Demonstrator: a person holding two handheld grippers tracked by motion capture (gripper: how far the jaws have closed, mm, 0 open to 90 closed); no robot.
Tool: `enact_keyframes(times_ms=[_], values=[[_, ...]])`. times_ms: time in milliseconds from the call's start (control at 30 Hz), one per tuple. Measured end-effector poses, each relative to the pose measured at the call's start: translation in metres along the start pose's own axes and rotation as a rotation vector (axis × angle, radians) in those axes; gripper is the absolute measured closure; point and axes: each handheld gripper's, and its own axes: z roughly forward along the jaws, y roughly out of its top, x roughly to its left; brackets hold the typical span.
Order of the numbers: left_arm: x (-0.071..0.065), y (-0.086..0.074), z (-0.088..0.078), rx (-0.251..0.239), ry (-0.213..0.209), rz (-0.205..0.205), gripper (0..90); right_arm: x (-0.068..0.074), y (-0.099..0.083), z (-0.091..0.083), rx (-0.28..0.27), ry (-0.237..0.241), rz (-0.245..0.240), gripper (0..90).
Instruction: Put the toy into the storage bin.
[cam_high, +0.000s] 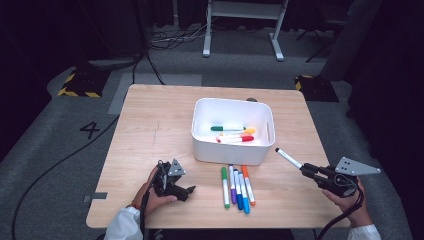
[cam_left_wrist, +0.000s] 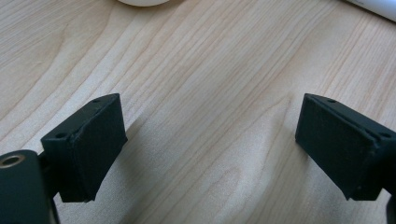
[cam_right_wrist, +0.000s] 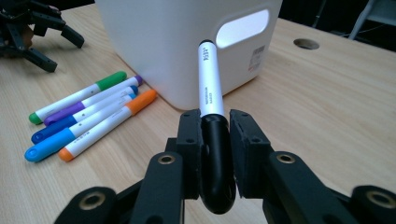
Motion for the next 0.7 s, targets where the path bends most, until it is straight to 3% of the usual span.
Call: enact_keyframes(times_ms=[167,267,433,700], values=[[0.000,0.000,0.000,0.000,0.000,0.000,8.7,-0.004,0.020,-0.004,-0.018,-0.006,-0.038,75.3],[0.000,0.000,0.000,0.000,0.000,0.000,8.8,-0.008,0.033,-0.005,-0.056,0.019,-0.034,75.3],[0.000,0.000,0.000,0.000,0.000,0.000,8.7,-0.013,0.052,-0.005,-0.077,0.018,-0.056,75.3],[0.000,0.000,0.000,0.000,0.000,0.000,8.7,-0.016,0.082,0.005,-0.097,0.045,-0.094,75.3]])
